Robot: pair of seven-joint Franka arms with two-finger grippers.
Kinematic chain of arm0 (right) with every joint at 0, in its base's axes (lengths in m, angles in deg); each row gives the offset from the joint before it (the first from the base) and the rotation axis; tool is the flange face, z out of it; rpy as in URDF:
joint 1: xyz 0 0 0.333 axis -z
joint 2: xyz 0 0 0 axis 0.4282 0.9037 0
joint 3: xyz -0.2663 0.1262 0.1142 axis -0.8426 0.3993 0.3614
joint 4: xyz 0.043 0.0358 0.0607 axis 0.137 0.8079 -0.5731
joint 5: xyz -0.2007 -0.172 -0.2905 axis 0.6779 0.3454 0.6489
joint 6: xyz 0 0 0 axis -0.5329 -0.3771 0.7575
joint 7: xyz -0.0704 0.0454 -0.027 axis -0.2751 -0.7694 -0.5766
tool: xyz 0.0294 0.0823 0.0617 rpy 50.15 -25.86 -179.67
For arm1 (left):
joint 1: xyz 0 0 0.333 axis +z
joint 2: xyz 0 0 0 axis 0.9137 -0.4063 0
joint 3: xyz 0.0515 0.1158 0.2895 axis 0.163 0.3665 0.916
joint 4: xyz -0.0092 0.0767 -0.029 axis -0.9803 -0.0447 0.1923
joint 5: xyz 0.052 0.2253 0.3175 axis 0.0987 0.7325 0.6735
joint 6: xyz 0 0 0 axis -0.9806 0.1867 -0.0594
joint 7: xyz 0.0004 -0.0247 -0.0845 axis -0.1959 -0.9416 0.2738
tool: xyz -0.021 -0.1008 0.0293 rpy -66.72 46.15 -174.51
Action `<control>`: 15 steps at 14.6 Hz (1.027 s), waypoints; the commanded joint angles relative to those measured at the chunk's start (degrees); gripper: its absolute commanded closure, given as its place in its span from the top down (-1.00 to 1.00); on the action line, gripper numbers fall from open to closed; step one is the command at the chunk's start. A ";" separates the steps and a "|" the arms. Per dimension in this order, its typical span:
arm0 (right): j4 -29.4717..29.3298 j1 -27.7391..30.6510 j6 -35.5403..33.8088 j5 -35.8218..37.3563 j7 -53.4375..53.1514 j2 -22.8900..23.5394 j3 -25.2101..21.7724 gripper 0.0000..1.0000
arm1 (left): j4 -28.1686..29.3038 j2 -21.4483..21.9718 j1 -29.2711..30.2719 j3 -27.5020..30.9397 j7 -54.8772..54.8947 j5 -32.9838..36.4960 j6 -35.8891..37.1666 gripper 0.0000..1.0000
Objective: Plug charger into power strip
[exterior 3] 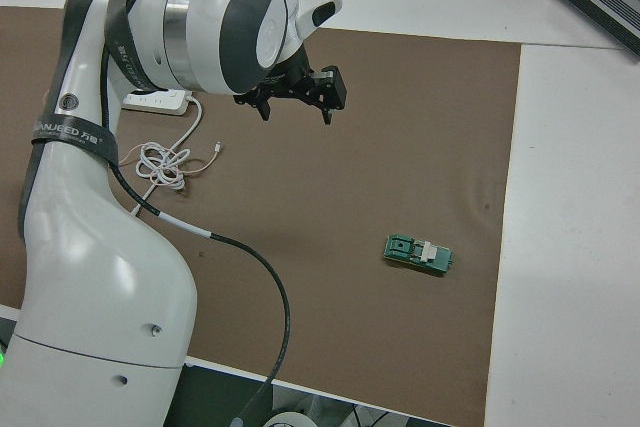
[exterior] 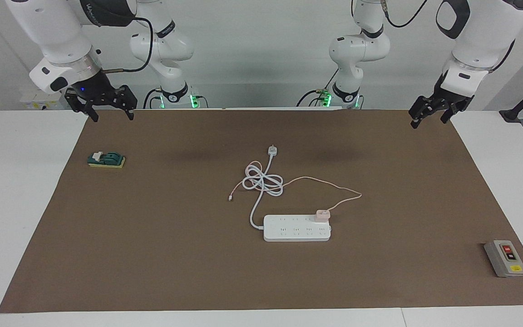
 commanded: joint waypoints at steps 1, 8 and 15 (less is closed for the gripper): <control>1.33 0.70 0.53 1.07 -1.18 -1.16 0.60 1.00 | -2.10 0.26 -0.29 0.36 0.74 -1.46 2.96 1.00; 1.33 0.70 0.53 1.07 -1.18 -1.16 0.60 1.00 | -1.49 0.43 -0.38 0.36 2.41 -1.73 2.96 1.00; 1.33 0.70 0.53 1.07 -1.18 -1.16 0.60 1.00 | -1.58 0.43 -0.38 0.36 9.69 -2.17 4.45 1.00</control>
